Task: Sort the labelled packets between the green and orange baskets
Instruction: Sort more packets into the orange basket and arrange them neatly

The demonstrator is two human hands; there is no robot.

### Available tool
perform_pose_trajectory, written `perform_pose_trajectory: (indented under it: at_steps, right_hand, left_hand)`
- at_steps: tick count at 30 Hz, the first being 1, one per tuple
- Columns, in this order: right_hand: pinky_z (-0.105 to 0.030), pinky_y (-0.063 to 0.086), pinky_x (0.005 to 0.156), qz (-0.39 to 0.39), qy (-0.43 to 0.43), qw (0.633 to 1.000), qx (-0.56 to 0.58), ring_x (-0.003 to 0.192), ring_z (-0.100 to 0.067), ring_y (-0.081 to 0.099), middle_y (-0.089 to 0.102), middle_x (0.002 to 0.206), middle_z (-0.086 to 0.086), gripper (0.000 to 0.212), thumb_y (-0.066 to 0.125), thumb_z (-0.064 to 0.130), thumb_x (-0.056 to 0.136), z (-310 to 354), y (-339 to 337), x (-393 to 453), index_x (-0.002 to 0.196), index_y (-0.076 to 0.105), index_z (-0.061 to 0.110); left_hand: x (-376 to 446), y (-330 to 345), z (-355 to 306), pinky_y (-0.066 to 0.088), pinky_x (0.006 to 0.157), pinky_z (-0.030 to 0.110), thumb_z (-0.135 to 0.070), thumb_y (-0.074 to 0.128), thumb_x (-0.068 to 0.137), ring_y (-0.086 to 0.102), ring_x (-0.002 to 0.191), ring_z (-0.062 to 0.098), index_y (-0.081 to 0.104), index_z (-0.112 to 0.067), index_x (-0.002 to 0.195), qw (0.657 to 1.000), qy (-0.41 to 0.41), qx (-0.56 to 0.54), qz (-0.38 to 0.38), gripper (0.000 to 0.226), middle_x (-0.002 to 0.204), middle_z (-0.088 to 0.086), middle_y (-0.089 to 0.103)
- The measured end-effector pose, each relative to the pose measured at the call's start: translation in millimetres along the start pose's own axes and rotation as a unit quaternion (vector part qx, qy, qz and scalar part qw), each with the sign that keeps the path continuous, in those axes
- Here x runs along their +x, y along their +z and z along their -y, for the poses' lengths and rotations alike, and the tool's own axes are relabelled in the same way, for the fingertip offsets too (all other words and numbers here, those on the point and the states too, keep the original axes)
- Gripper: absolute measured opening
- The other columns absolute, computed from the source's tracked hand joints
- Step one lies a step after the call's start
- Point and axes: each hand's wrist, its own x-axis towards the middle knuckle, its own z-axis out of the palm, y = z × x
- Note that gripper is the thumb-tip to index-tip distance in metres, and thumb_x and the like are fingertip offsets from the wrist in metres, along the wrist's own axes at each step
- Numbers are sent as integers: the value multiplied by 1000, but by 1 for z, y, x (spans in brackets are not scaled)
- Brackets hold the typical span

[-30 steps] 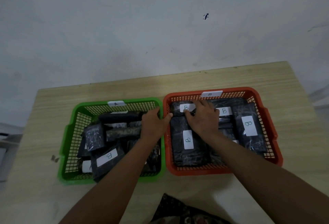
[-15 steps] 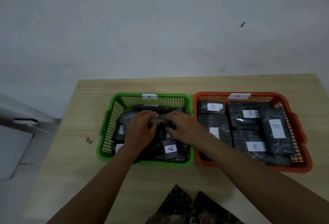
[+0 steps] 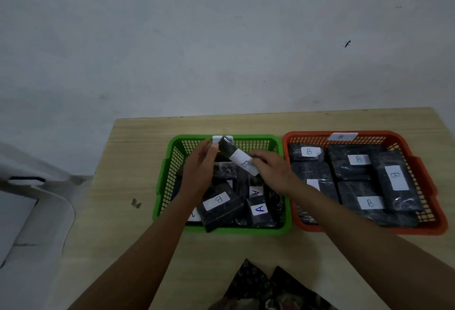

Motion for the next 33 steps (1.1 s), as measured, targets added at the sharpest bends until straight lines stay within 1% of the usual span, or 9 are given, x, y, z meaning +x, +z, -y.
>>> perform_pose_trajectory:
  at_steps: [4, 8, 14, 17, 21, 23, 26, 28, 33]
  right_hand:
    - [-26, 45, 64, 19, 103, 981, 162, 88, -23, 58, 61, 99, -9, 25, 47, 16, 99, 10, -8, -4, 110, 67, 6]
    - [-24, 45, 68, 5, 110, 979, 170, 98, -23, 61, 65, 115, -9, 30, 52, 17, 97, 2, -14, -7, 122, 66, 11]
    - [-23, 54, 72, -76, 66, 984, 146, 96, -15, 69, 72, 106, 1, 24, 72, 17, 88, -22, -37, -31, 111, 71, 23]
    - [-28, 57, 71, -136, 77, 977, 143, 94, -16, 68, 71, 104, 1, 24, 73, 11, 86, -39, -58, -47, 106, 71, 24]
    - [-15, 51, 53, -270, 137, 938, 167, 82, -8, 66, 69, 97, 2, 21, 70, 10, 87, -61, -79, -68, 105, 68, 20]
    - [-13, 48, 54, -306, 180, 926, 130, 81, -3, 62, 67, 94, 6, 18, 70, 14, 87, -76, -80, -72, 103, 66, 22]
    - [-29, 54, 73, -306, 219, 919, 117, 88, -10, 64, 68, 96, 6, 17, 72, 21, 85, -94, -76, -66, 100, 65, 23]
    - [-27, 52, 72, -299, 235, 916, 127, 85, -9, 62, 68, 94, 5, 16, 73, 21, 85, -98, -73, -57, 99, 65, 20]
    - [-23, 46, 76, -273, 239, 925, 117, 89, -13, 63, 70, 96, 0, 16, 74, 17, 85, -102, -64, -36, 99, 69, 15]
  left_hand:
    - [1, 8, -13, 59, 77, 28, -29, 60, 94, 72, 97, 16, 68, -12, 115, 983, -106, -129, 79, 28, 107, 7, 74]
    - [2, 20, -16, 58, 86, 37, -19, 63, 93, 71, 99, 24, 67, -4, 112, 969, -151, -181, 68, 25, 107, 13, 73]
    - [-1, 53, -13, 58, 83, 32, -18, 63, 93, 72, 98, 21, 68, -5, 111, 953, -197, -221, 68, 23, 108, 11, 73]
    - [-6, 82, -16, 59, 82, 29, -22, 66, 91, 71, 95, 17, 68, -8, 113, 969, -177, -157, 66, 26, 108, 7, 73]
    - [-8, 122, -20, 47, 98, 29, -33, 70, 87, 61, 109, 14, 60, -12, 129, 991, -107, 47, 71, 48, 127, 2, 64]
    - [-12, 139, -21, 43, 99, 26, -35, 68, 88, 57, 119, 17, 53, -11, 137, 984, -87, 123, 95, 57, 136, 4, 58]
    - [-19, 158, -22, 42, 104, 34, -34, 67, 90, 53, 125, 26, 51, -6, 137, 968, -50, 218, 111, 57, 139, 10, 55]
    - [-23, 166, -23, 42, 98, 32, -29, 66, 91, 55, 120, 28, 55, -2, 131, 959, -28, 262, 102, 49, 132, 14, 60]
    - [-19, 172, -17, 38, 103, 31, -29, 64, 92, 52, 125, 27, 51, -3, 137, 948, -32, 298, 105, 54, 137, 13, 56]
